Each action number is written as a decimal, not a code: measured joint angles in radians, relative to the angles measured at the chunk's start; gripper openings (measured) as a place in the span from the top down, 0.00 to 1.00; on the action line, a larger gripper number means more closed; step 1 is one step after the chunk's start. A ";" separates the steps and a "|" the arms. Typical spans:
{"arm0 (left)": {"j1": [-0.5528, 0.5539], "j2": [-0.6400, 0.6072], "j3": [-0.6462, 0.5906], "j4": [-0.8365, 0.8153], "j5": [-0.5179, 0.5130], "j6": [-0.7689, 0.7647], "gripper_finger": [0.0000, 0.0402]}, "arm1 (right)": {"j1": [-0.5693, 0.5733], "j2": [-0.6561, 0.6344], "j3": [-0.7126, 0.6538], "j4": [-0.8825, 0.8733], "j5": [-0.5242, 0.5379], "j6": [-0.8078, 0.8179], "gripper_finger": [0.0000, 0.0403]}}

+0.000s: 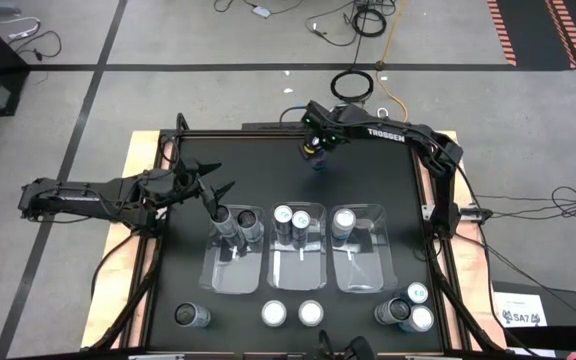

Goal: Sort soda cans
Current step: Put the top blue soda can into the middle transparent bin, then put the blue soda can into the middle transparent bin

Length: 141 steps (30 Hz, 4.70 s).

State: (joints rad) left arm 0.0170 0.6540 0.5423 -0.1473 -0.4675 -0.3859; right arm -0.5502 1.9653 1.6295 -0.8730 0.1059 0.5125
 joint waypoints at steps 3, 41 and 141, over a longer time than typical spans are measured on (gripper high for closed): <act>0.000 0.000 0.000 0.000 0.000 0.000 0.01 | 0.000 0.014 0.000 -0.008 0.000 0.000 0.17; 0.000 0.000 0.000 0.000 0.008 0.000 0.01 | 0.412 -0.543 0.000 0.118 0.063 0.243 0.47; 0.000 0.000 0.000 0.003 0.007 0.001 0.01 | 0.819 -0.347 0.000 -0.172 0.208 1.047 0.31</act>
State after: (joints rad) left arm 0.0174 0.6543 0.5428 -0.1444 -0.4603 -0.3852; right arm 0.2686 1.6181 1.6295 -1.0452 0.3136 1.5592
